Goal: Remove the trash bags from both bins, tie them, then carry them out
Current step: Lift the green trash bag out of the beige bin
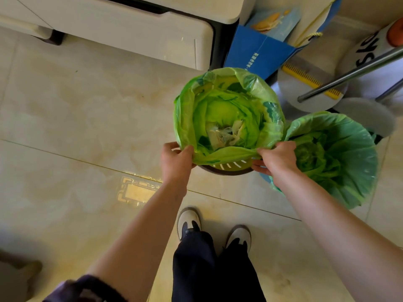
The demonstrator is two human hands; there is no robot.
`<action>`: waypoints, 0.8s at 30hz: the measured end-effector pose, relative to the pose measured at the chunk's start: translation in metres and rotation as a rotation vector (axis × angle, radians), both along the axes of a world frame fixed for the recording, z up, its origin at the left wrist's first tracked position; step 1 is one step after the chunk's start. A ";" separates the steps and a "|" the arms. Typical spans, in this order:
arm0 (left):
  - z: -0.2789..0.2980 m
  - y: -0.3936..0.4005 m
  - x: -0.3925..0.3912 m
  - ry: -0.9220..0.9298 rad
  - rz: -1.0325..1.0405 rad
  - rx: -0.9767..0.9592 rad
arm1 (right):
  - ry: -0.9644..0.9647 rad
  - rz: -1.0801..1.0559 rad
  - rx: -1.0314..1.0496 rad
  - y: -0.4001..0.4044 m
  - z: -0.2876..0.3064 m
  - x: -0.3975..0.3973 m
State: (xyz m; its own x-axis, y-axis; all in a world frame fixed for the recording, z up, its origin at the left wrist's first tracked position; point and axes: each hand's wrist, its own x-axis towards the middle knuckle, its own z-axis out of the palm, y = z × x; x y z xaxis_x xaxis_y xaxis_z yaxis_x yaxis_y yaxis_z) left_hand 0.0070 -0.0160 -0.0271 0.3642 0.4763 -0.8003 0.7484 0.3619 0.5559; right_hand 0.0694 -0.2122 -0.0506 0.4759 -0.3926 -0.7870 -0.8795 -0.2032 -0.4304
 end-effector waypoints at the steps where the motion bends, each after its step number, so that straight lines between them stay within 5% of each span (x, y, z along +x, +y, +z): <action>1: 0.001 0.001 0.004 -0.004 -0.009 0.000 | -0.033 0.002 -0.019 0.000 0.001 0.001; 8: 0.004 0.011 0.020 -0.101 -0.302 0.298 | -0.378 0.134 0.039 0.014 0.043 0.016; 13: 0.014 0.019 0.005 -0.204 -0.334 0.436 | -0.503 0.570 0.285 0.034 0.080 -0.002; 16: 0.014 0.035 -0.011 -0.190 -0.279 0.455 | -0.449 0.705 0.301 0.031 0.088 -0.019; 24: 0.026 0.053 -0.025 -0.034 -0.191 0.450 | -0.014 0.613 0.220 -0.014 0.075 -0.042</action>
State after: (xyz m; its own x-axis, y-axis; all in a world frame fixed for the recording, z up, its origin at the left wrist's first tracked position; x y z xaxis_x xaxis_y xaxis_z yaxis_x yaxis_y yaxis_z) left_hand -0.0179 0.0366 -0.0014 0.5013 0.6944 -0.5162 0.7566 -0.0624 0.6509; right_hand 0.0275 -0.2263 0.0244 0.5734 0.1231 -0.8099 -0.6259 -0.5720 -0.5301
